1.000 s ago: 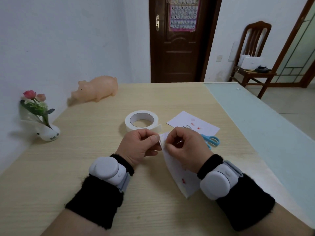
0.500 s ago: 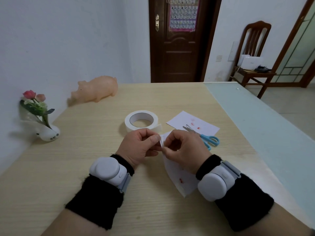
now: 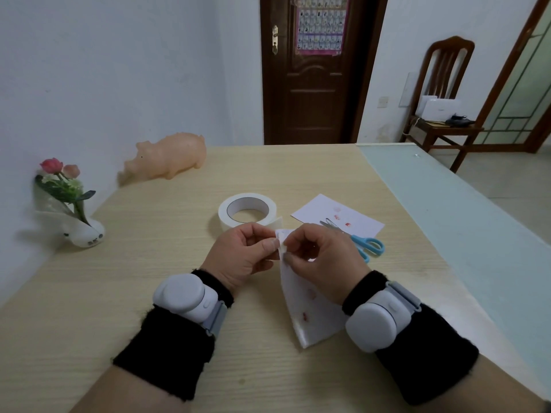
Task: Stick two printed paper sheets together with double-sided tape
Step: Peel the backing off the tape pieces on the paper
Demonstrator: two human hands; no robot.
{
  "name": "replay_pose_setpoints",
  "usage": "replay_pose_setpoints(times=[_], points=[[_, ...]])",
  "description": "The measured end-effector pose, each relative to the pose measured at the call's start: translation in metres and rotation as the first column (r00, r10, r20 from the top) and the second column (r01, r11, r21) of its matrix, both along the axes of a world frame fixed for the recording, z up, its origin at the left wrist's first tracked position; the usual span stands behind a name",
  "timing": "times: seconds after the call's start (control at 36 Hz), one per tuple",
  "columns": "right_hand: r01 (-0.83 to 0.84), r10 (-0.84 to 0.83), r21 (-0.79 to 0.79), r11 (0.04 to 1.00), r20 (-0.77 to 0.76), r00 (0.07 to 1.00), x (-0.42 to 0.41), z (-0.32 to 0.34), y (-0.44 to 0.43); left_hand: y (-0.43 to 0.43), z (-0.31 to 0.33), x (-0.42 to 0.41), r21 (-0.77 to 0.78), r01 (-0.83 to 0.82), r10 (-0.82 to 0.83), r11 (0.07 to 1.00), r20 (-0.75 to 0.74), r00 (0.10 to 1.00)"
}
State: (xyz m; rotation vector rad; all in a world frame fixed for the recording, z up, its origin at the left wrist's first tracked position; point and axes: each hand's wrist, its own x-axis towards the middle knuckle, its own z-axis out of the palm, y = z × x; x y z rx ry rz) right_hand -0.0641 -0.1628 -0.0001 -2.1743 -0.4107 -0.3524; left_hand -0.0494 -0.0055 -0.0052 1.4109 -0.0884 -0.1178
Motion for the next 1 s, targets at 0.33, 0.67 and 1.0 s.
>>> replay_pose_setpoints(times=[0.33,0.67,1.0], points=[[0.108,-0.105,-0.047,0.993,0.055,0.993,-0.0007,0.0028,-0.0013,-0.0003,-0.0023,-0.0007,0.012,0.085,-0.085,0.996,0.017,0.996],[0.128,-0.128,-0.016,0.992,-0.001,0.992,0.0004,0.0048,-0.0028,0.0016,-0.0039,0.0005,0.148,0.033,-0.049,0.988,0.102,0.994],[0.126,-0.127,-0.055,0.990,-0.016,0.992,-0.0018,0.0077,-0.0009,-0.0004,-0.0008,-0.0021,0.239,-0.006,-0.045,0.971,0.208,0.977]])
